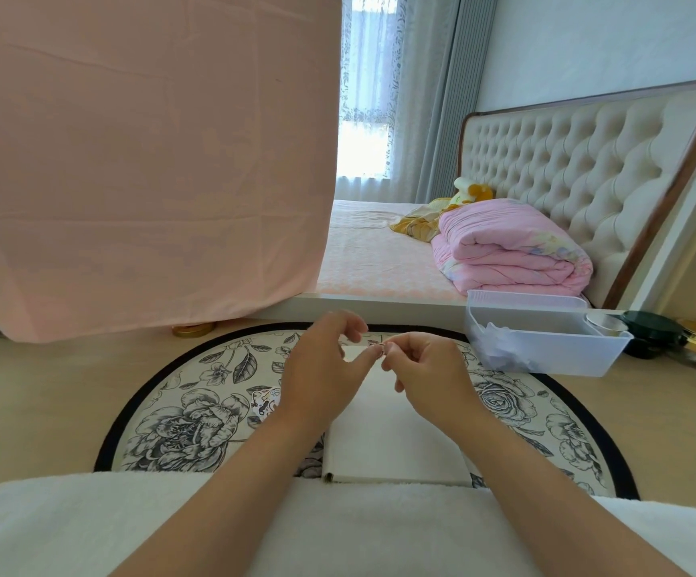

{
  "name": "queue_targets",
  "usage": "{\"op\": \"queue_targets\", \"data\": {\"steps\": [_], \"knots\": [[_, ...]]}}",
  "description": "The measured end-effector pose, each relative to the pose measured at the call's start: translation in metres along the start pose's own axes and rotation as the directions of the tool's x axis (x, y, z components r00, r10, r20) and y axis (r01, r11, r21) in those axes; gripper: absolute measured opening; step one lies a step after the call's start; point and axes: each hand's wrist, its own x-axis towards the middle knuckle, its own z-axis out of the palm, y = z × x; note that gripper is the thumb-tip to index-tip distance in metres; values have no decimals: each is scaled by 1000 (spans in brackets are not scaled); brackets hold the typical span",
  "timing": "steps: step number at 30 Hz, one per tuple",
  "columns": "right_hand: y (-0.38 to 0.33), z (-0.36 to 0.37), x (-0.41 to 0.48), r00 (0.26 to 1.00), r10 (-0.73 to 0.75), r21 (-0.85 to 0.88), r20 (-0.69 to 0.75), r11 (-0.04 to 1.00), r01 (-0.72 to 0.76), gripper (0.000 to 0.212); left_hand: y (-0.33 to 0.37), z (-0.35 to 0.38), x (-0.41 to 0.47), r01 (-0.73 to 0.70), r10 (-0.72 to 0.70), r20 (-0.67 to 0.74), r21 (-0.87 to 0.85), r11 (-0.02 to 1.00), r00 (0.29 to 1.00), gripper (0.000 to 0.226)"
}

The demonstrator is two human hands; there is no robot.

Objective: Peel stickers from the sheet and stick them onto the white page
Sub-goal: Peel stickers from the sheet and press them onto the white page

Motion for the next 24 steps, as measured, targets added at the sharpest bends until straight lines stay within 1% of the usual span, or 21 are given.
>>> {"op": "queue_targets", "data": {"steps": [2, 3, 5, 7, 10, 13, 15, 18, 22, 24], "knots": [[3, 1, 0, 1000, -24, -32, -20, 999, 23, 21, 5, -2, -1, -90, 94, -24, 132, 987, 995, 15], [4, 2, 0, 998, -44, -64, -34, 997, 42, 20, 8, -3, -1, -103, 106, -11, 157, 982, 994, 13], [6, 3, 0, 995, -83, -133, -64, 988, 73, 19, 10, -2, -1, -72, 70, 20, 168, 983, 997, 10], [6, 3, 0, 990, -113, -183, -84, 978, 96, 17, 9, -1, -1, 0, -5, 48, 108, 994, 999, 9], [7, 3, 0, 981, -178, -295, -84, 944, 146, 16, 6, 3, 1, 105, -98, 94, -78, 991, 991, 14], [9, 3, 0, 973, -220, -341, -70, 922, 184, 16, 9, 3, 1, 163, -145, 104, -205, 965, 984, 12], [9, 3, -1, 970, -234, -354, -67, 914, 196, 16, 11, 2, 1, 188, -163, 115, -256, 948, 980, 11], [8, 4, -2, 971, -231, -353, -67, 915, 194, 16, 10, 2, 2, 208, -180, 127, -265, 942, 975, 12], [6, 6, -3, 973, -223, -359, -61, 914, 187, 17, 3, 6, 3, 185, -157, 134, -230, 956, 978, 17], [5, 7, -3, 976, -207, -327, -66, 929, 174, 18, 0, 8, 4, 169, -141, 140, -216, 962, 980, 18]]}}
